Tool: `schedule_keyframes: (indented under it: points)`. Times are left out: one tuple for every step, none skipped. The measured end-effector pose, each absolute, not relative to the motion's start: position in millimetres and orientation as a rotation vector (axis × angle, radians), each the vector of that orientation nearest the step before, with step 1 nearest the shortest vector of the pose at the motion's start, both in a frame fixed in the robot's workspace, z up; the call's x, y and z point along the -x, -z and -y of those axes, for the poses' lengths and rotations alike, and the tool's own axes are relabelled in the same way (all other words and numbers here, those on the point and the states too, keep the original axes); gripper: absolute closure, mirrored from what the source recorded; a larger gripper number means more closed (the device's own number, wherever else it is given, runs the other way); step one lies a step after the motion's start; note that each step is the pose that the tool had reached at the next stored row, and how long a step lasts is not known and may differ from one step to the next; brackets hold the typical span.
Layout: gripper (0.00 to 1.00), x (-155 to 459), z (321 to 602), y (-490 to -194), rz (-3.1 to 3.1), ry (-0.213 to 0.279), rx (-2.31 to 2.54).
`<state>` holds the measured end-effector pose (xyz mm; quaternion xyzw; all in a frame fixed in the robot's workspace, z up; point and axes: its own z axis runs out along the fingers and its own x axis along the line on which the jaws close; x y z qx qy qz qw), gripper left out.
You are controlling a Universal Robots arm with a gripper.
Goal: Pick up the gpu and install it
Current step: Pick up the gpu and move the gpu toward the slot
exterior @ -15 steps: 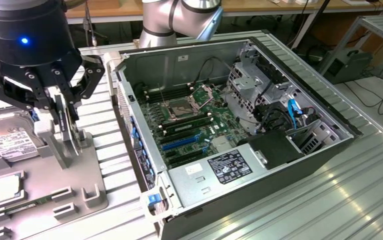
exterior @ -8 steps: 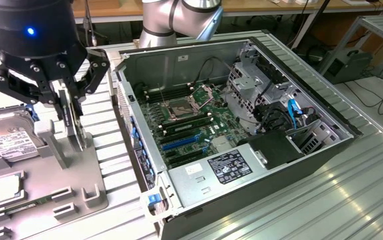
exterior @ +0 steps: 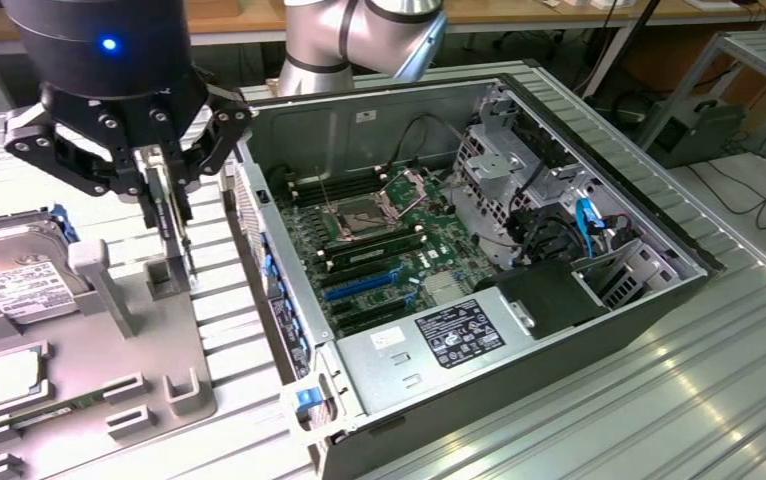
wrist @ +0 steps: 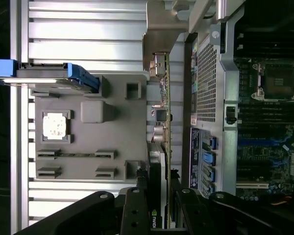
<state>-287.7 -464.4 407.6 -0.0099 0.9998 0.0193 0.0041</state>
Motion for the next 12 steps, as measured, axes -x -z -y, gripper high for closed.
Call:
schedule_keyframes:
  points:
    - [0.73,285.4,464.4,-407.7,-3.133,-0.06,0.031]
    - [0.73,283.8,464.4,-408.3,-3.133,-0.06,0.031]
    - [0.73,283.1,464.2,-411.4,-3.132,-0.06,0.031]
    - [0.73,282.8,463.9,-413.8,-3.132,-0.059,0.031]
    - [0.73,282.1,463.9,-414.4,-3.132,-0.059,0.031]
    - [0.73,280.2,463.9,-414.6,-3.132,-0.059,0.031]
    - [0.73,276.9,463.9,-414.8,-3.132,-0.059,0.031]
    - [0.73,271.2,463.9,-414.8,-3.132,-0.059,0.031]
    - [0.73,267.8,463.9,-414.8,-3.132,-0.059,0.031]
    - [0.73,263.0,463.9,-414.7,-3.132,-0.059,0.031]
    - [0.73,256.8,463.8,-414.8,-3.132,-0.059,0.031]
    - [0.73,253.1,463.8,-414.9,-3.132,-0.059,0.031]
